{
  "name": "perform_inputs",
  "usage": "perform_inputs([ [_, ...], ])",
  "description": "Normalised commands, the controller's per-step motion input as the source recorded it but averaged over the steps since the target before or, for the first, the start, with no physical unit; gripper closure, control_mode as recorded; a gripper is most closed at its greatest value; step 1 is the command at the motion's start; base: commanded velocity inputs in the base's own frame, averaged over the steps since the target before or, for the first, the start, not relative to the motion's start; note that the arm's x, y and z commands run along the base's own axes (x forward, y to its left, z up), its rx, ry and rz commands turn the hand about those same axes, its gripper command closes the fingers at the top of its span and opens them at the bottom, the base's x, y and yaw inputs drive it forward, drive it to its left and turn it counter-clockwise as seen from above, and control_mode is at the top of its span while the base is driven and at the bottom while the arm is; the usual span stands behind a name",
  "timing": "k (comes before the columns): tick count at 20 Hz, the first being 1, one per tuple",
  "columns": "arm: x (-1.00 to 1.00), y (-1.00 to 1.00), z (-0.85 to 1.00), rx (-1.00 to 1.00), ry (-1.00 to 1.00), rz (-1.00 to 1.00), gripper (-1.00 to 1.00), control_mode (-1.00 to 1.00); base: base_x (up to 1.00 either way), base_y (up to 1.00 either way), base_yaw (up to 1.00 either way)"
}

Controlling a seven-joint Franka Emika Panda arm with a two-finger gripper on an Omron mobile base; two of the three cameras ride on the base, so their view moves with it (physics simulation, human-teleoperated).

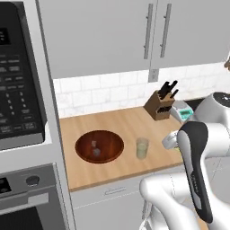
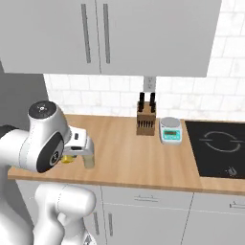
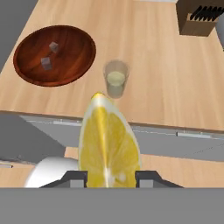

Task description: Grab a lemon wedge from the fridge and one ice cube from the ice bowl, and put them in the glass of lemonade.

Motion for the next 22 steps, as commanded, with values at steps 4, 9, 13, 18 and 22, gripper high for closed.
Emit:
perform_inputs([
  [4, 0.0, 0.0, 0.0, 0.0, 0.0, 0.0, 1.0, 1.0, 0.68, -0.22, 0.06],
  [9, 0.0, 0.0, 0.0, 0.0, 0.0, 0.0, 1.0, 1.0, 0.13, -0.05, 0.01],
  [13, 0.0, 0.0, 0.0, 0.0, 0.0, 0.0, 1.0, 1.0, 0.0, 0.0, 0.0],
  [18, 0.03, 0.0, 0.0, 0.0, 0.0, 0.0, 1.0, -1.0, 0.0, 0.0, 0.0],
  [22, 0.55, 0.1, 0.0, 0.0, 0.0, 0.0, 1.0, -1.0, 0.0, 0.0, 0.0],
])
